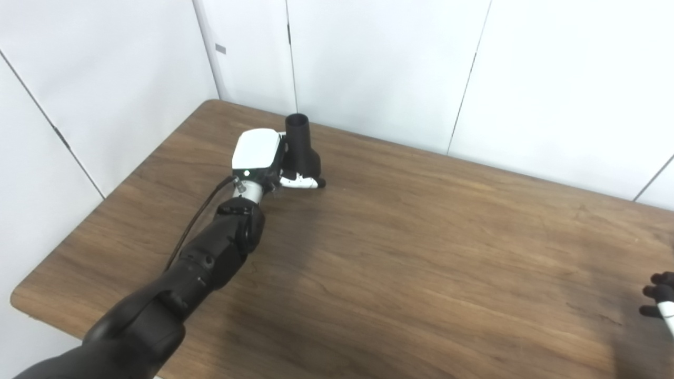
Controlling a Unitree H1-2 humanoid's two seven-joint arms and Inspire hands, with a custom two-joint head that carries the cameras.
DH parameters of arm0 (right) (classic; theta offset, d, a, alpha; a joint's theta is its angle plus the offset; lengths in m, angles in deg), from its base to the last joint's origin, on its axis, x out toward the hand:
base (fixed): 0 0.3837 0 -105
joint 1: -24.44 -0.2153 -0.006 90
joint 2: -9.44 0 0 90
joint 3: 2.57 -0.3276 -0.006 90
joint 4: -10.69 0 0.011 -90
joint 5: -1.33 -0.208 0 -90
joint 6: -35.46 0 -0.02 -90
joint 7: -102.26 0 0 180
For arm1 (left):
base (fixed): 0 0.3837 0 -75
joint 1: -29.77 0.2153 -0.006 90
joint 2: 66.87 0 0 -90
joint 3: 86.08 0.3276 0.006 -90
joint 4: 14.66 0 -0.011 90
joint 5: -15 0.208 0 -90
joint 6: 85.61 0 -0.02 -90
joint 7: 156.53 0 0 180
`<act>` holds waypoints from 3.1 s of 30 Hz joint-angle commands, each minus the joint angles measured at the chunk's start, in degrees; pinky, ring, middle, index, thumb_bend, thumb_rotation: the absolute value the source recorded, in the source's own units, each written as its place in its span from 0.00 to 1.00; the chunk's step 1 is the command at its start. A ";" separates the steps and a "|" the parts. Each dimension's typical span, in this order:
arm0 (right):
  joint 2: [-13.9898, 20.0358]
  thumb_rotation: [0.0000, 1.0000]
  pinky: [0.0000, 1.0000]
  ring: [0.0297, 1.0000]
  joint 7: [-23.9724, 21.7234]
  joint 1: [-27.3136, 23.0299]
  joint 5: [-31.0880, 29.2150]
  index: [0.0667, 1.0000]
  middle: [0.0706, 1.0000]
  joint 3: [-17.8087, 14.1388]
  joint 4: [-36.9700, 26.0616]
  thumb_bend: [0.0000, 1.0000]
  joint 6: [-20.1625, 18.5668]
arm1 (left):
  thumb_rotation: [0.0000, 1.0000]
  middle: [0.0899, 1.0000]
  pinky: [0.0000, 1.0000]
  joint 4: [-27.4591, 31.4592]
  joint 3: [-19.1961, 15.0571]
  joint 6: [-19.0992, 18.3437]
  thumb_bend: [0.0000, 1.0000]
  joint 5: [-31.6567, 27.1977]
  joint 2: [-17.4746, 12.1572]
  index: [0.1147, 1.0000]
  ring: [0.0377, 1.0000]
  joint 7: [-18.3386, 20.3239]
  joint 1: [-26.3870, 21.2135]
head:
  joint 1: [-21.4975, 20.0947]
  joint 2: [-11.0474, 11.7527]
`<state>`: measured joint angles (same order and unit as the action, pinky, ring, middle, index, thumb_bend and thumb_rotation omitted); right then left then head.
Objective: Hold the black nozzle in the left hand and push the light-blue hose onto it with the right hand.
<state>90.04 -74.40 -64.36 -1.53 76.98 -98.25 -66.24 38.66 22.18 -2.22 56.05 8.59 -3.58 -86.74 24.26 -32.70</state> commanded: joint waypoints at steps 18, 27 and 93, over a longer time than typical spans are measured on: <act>-1.18 0.22 0.49 0.62 1.18 -1.28 2.29 0.57 0.62 0.90 -5.90 0.25 -3.26 | 0.00 0.37 0.41 5.23 1.16 9.79 0.52 -2.92 4.10 0.46 0.31 3.86 8.29 | -1.11 -0.05; -0.96 0.11 0.50 0.63 1.36 -1.59 4.65 0.58 0.63 2.37 -6.04 0.20 -0.98 | 0.00 0.39 0.36 6.19 1.64 12.97 0.50 -2.93 5.52 0.47 0.35 4.59 8.96 | -3.50 0.72; -5.50 0.36 0.52 0.62 20.59 -2.72 17.09 0.70 0.67 -8.36 4.28 0.71 21.39 | 0.00 0.42 0.56 14.49 14.27 32.27 0.50 7.42 7.73 0.41 0.46 11.88 10.44 | -41.79 -1.25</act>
<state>83.69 -54.76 -65.57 15.07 69.31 -93.65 -46.99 57.38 32.74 27.43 61.85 13.37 7.35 -79.56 -17.12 -34.02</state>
